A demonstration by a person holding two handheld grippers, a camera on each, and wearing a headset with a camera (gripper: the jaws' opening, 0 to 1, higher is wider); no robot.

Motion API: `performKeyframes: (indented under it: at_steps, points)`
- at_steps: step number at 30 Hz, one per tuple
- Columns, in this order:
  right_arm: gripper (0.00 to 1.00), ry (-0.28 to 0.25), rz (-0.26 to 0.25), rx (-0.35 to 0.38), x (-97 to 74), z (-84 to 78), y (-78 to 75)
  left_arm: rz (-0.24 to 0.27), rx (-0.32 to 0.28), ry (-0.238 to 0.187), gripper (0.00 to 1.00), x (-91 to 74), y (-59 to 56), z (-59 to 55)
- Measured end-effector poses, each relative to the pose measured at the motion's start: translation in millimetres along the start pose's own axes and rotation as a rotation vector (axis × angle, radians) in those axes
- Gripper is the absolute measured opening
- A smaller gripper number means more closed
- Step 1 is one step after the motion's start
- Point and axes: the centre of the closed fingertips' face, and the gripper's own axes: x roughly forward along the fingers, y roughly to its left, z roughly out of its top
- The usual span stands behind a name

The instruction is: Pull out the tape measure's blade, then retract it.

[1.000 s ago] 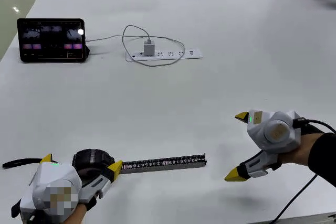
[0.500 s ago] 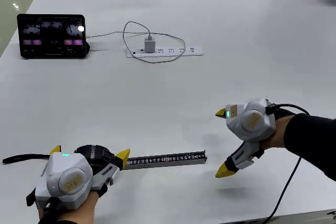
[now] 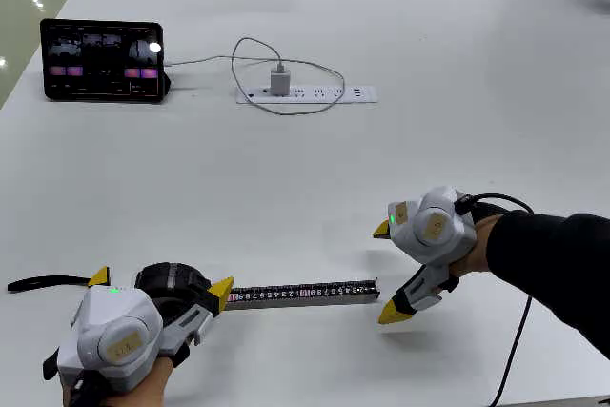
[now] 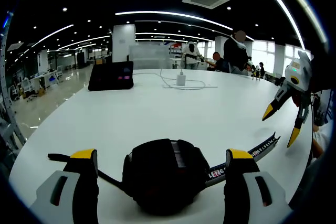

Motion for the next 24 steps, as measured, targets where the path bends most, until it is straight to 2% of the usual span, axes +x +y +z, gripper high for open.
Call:
performKeyframes:
  at_steps: [4,9,17,24]
  points:
    - [0.52,0.01,0.015,-0.018,2.1,-2.5,3.9,-0.015,0.015,0.005,0.99,1.0,-5.0,-1.5]
    - [0.34,0.012,0.037,-0.033,3.1,-2.8,7.6,-0.014,0.021,0.008,0.99,1.2,-4.3,-2.3]
    - [0.22,0.012,0.053,-0.029,6.7,-1.7,11.6,0.003,-0.007,0.014,0.99,1.5,1.5,-4.1]
    - [0.17,0.024,0.049,-0.05,10.2,-0.3,11.3,-0.01,0.006,0.012,0.99,1.8,-2.6,-4.2]
